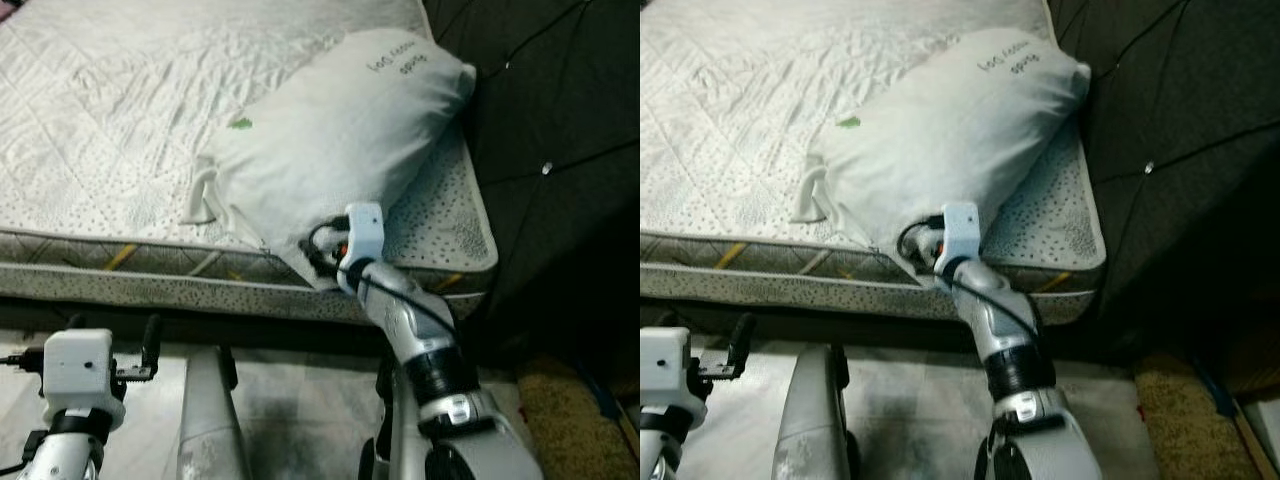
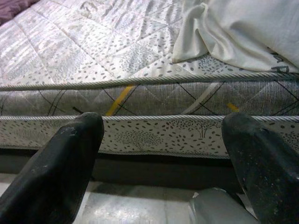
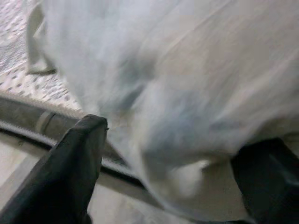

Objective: Clean up the room

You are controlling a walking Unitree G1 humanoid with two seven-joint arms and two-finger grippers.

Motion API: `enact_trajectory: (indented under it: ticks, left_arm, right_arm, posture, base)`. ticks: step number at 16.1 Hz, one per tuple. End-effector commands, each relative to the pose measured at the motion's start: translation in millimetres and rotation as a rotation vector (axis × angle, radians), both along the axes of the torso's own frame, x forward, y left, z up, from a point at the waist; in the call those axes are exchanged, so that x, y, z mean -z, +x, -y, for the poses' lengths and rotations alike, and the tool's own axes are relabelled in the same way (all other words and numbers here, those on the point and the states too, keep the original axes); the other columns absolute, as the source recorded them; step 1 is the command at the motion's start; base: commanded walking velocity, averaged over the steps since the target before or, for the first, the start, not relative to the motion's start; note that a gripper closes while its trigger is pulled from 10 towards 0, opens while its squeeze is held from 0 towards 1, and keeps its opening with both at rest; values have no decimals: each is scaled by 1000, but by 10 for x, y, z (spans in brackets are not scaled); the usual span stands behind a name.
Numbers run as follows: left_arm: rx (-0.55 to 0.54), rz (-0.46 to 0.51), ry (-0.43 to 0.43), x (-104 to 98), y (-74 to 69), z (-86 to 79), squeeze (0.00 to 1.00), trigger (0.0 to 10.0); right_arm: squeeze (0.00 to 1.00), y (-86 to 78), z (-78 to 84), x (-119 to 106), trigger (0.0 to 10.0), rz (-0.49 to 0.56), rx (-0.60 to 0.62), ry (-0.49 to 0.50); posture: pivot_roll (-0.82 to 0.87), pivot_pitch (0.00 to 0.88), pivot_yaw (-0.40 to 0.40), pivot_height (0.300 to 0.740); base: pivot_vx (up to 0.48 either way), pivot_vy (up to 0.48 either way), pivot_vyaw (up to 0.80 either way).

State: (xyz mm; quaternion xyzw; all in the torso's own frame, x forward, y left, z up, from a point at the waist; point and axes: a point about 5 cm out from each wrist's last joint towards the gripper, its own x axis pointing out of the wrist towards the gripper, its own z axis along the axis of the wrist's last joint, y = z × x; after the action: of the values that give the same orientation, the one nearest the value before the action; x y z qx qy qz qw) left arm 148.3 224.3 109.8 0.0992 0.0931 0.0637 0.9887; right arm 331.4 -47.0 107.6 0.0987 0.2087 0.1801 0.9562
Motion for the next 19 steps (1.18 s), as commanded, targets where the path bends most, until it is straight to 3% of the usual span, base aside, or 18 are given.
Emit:
enact_trajectory:
  ticks: [1, 3, 7, 13, 16, 17, 19]
  left_arm:
    - [6, -8, -6, -8, -21, 16, 0, 10000]
    - [6, -10, -12, -2, -8, 34, 0, 10000]
    - [-3, -8, -17, 2, 3, 38, 0, 10000]
    - [-1, 4, -28, 27, 67, 58, 0, 10000]
    - [1, 17, -29, 33, 113, 63, 0, 10000]
    - [3, 28, -29, 40, 171, 59, 0, 10000]
    - [6, 38, -28, 46, 217, 58, 0, 10000]
  right_arm:
    - [0, 51, -154, -140, 0, 37, 1, 32]
    - [0, 182, -169, -316, 0, 88, 126, 98]
    - [0, 301, -54, -384, 0, 82, 306, 159]
    - [0, 466, 202, -464, 0, 125, 401, 167]
    - [0, 641, 531, -695, 0, 231, 459, 112]
    - [0, 774, 879, -984, 0, 335, 507, 61]
    - [0, 830, 1131, -1150, 0, 378, 548, 32]
  posture:
    - [166, 168, -57, 541]
    - [168, 169, -61, 541]
    - [171, 155, -68, 541]
    - [164, 126, -73, 541]
    - [155, 97, -72, 541]
    - [143, 74, -72, 541]
    - [138, 58, -74, 541]
  base:
    - [0, 0, 0]
    - [0, 0, 0]
    - [0, 0, 0]
    - [0, 0, 0]
    - [0, 0, 0]
    - [0, 0, 0]
    - [0, 0, 0]
